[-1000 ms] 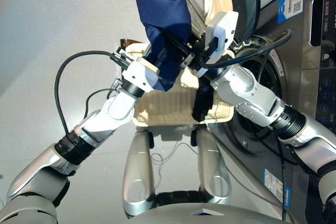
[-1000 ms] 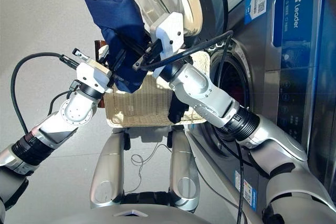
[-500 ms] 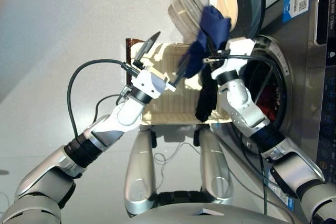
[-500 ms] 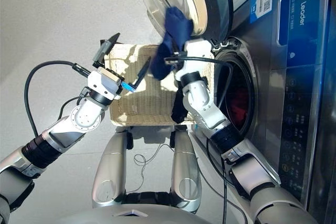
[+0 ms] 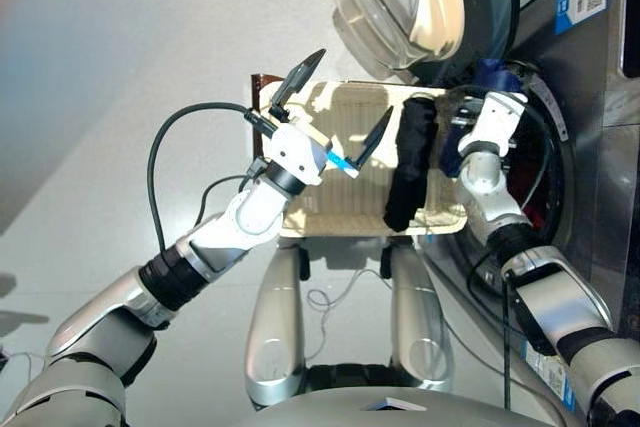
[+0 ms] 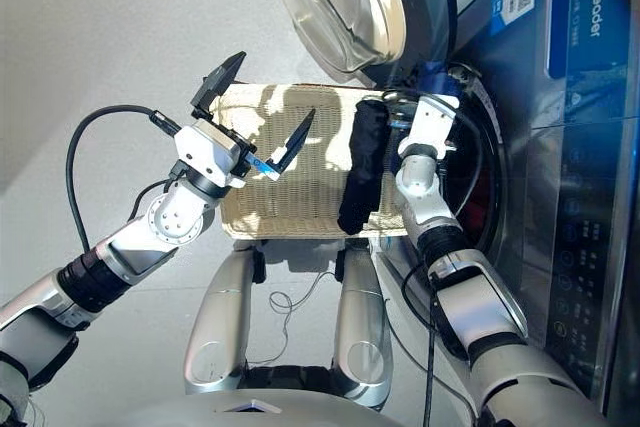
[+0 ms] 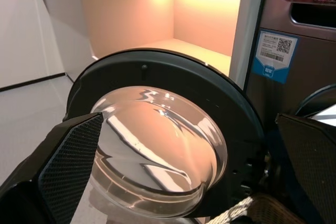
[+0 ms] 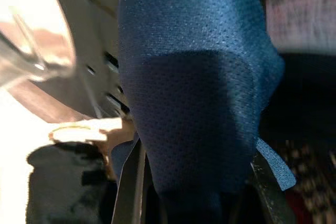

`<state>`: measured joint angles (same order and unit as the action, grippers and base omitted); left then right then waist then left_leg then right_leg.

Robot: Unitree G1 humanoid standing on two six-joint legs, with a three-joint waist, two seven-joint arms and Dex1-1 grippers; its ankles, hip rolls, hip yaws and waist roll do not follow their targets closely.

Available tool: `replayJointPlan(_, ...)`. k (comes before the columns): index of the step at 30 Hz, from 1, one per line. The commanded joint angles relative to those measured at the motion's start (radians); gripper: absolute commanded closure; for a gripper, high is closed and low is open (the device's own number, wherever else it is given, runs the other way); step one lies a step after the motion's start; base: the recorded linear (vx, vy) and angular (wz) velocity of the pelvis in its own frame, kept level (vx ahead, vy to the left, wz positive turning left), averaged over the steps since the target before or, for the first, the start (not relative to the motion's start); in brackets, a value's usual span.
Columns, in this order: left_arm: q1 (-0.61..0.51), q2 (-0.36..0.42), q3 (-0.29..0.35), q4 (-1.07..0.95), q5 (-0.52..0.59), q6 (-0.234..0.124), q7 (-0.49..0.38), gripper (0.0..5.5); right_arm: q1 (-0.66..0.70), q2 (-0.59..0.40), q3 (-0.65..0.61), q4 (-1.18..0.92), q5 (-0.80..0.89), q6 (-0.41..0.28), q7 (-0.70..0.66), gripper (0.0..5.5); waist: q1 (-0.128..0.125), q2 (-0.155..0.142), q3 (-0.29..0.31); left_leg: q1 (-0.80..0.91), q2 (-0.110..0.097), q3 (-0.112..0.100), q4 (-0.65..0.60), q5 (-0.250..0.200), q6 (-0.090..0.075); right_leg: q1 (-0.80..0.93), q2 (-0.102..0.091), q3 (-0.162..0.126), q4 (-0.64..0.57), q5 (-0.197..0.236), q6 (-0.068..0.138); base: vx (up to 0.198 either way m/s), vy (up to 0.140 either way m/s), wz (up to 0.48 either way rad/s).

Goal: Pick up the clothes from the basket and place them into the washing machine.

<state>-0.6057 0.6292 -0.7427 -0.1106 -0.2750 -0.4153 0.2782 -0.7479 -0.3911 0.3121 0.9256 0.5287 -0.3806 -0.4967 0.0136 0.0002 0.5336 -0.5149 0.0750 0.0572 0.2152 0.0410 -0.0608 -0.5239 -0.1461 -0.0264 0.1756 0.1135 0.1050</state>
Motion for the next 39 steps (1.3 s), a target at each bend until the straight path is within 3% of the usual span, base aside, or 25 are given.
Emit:
replayJointPlan(1, -0.023, -0.04, 0.023, -0.078, -0.019, -0.067, 0.005, 0.0, -0.034, -0.005, -0.078, -0.012, 0.081, -0.074, -0.033, 5.5, 0.017, 0.034, -0.014, -0.017, -0.046, 0.012, 0.009, 0.005, -0.021, -0.046, -0.023, 0.037, 0.085, -0.057, 0.054, 0.0, 0.0, 0.0)
replayJointPlan(6, -0.034, -0.112, 0.05, -0.082, -0.035, -0.067, 0.05, 0.0, -0.069, -0.005, -0.106, 0.091, 0.032, -0.044, -0.138, 5.5, 0.017, 0.041, -0.014, -0.071, -0.054, -0.002, 0.059, -0.013, -0.019, -0.091, -0.018, 0.047, 0.126, -0.075, 0.047, 0.0, 0.0, 0.0)
replayJointPlan(10, -0.047, -0.17, 0.057, -0.096, -0.075, -0.06, 0.073, 0.0, -0.127, -0.038, -0.147, 0.185, 0.087, -0.021, -0.185, 5.5, 0.018, 0.053, -0.014, -0.148, -0.062, -0.02, 0.119, -0.033, -0.017, -0.163, -0.014, 0.057, 0.201, -0.1, 0.039, -0.018, -0.011, 0.104)
replayJointPlan(20, -0.101, -0.251, 0.115, -0.1, -0.052, -0.041, 0.179, 0.0, -0.234, -0.108, -0.132, 0.326, 0.102, 0.056, -0.237, 5.5, 0.016, 0.064, -0.014, -0.325, -0.062, -0.026, 0.225, -0.064, -0.018, -0.339, -0.004, 0.065, 0.31, -0.126, 0.02, -0.01, 0.0, 0.069)
replayJointPlan(31, -0.061, -0.202, 0.123, -0.167, -0.046, -0.031, 0.182, 0.0, -0.291, -0.351, -0.202, 0.387, 0.17, 0.064, -0.31, 5.5, 0.013, 0.089, -0.014, -0.481, -0.057, -0.032, 0.326, -0.102, -0.023, -0.503, -0.003, 0.071, 0.428, -0.171, 0.011, 0.0, 0.0, 0.0)
replayJointPlan(39, -0.046, -0.144, 0.142, -0.194, -0.065, -0.018, 0.195, 0.0, -0.333, -0.451, -0.237, 0.444, 0.298, 0.051, -0.329, 5.5, 0.004, 0.079, -0.014, -0.515, -0.051, -0.027, 0.332, -0.099, -0.027, -0.541, 0.001, 0.077, 0.434, -0.17, 0.008, 0.0, 0.0, 0.0)
